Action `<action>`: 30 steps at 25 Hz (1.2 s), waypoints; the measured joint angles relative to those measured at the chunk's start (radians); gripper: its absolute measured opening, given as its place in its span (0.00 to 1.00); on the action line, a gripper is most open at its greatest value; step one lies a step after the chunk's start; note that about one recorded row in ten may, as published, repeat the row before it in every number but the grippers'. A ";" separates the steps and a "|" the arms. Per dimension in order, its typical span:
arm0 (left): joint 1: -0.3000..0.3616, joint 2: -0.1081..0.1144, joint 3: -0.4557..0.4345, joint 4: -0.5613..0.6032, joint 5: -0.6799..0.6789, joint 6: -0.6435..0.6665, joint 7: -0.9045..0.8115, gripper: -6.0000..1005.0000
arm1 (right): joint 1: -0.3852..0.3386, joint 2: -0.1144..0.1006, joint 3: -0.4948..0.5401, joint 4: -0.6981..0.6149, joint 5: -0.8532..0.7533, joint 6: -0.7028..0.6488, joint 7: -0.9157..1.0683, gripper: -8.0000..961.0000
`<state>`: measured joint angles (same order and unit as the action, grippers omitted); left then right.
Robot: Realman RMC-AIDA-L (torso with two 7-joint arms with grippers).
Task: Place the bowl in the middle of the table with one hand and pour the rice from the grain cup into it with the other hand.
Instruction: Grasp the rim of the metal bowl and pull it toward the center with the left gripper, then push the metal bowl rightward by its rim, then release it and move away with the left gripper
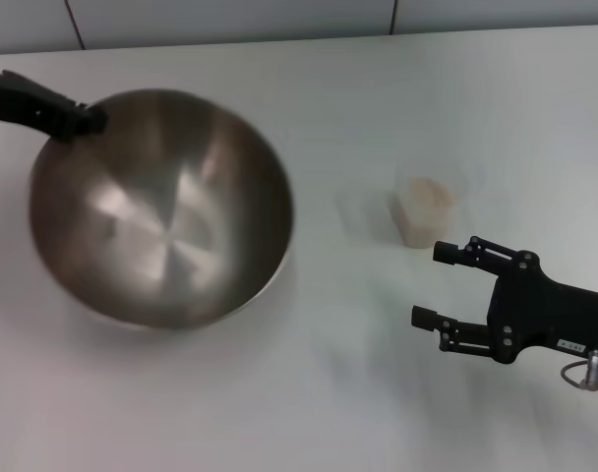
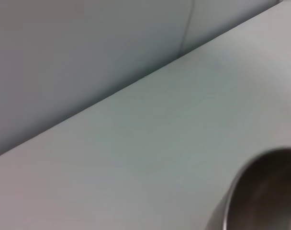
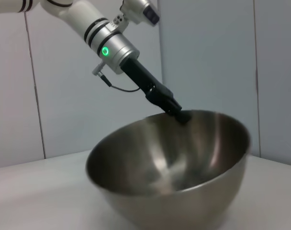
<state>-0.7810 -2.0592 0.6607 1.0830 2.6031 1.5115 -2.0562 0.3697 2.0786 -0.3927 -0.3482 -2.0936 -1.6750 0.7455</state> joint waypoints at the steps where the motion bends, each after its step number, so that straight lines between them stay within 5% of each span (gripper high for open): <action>1: -0.007 0.000 -0.002 0.000 -0.002 0.008 -0.003 0.06 | 0.000 0.000 0.000 0.000 0.000 0.000 0.000 0.85; 14: -0.087 -0.008 0.006 -0.034 -0.032 0.028 -0.036 0.05 | -0.001 0.000 0.000 0.000 0.000 0.000 0.000 0.85; 30: -0.166 -0.009 0.120 -0.208 -0.104 -0.131 -0.035 0.05 | -0.008 0.000 0.000 0.009 0.000 -0.001 0.000 0.85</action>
<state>-0.9470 -2.0680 0.7808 0.8750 2.4995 1.3806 -2.0910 0.3620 2.0786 -0.3927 -0.3390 -2.0939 -1.6761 0.7455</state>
